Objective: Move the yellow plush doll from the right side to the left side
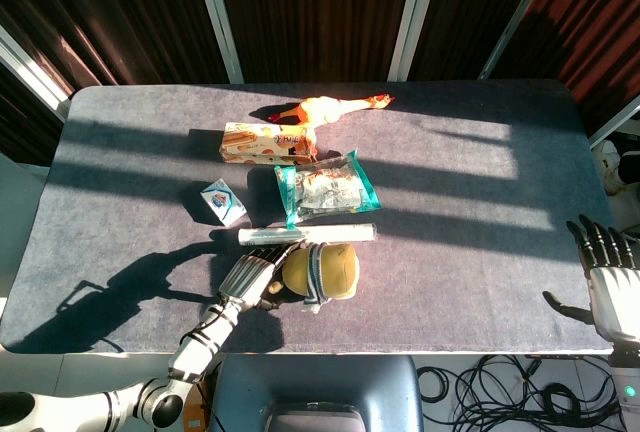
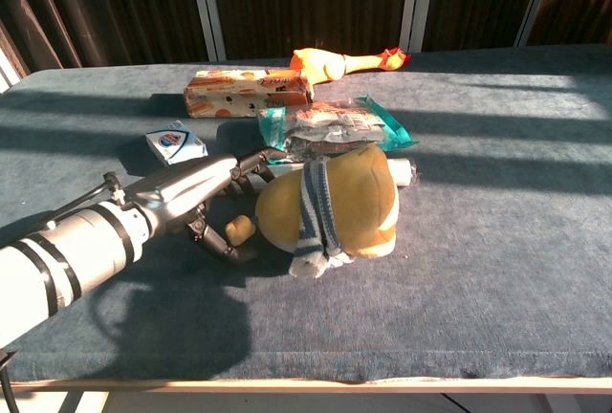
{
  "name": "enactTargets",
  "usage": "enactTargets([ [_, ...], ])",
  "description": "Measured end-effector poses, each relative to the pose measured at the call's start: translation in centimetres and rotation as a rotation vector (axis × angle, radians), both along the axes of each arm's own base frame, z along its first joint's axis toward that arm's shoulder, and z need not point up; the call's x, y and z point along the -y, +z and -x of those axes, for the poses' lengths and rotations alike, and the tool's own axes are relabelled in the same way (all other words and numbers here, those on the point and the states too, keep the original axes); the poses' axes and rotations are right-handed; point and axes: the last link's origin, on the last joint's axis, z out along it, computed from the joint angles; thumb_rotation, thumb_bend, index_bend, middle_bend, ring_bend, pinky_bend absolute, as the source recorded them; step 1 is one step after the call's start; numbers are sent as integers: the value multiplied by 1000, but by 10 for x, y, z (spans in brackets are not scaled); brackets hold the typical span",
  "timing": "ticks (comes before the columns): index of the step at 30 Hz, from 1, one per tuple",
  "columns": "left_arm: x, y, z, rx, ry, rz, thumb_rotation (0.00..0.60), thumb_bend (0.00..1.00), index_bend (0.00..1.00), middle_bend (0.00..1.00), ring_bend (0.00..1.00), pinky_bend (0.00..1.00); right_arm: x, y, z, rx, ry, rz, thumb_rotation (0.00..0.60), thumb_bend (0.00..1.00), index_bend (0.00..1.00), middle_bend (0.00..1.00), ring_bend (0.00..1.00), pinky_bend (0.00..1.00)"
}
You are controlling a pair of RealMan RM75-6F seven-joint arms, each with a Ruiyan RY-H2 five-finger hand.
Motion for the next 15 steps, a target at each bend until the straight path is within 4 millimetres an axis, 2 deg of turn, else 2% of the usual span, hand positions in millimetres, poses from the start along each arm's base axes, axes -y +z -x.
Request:
enactTargets([
  [3,-1,-1,0,39,0,-58,600,260,445,635,607,604,0,1,0,3,-5,1,600,22,0,0,0,0],
  [5,-1,-2,-1,67,-6,-84,600,273,575,752,706,705,0,1,0,6,-6,2,600,22,0,0,0,0],
  [10,2,-3,1,90,6,-58,600,341,732,907,835,826,0,1,0,9,-7,8,600,22,0,0,0,0],
  [15,1,2,4,50,-9,-64,600,389,780,956,873,855,1,0,0,10,-11,1,600,22,0,0,0,0],
])
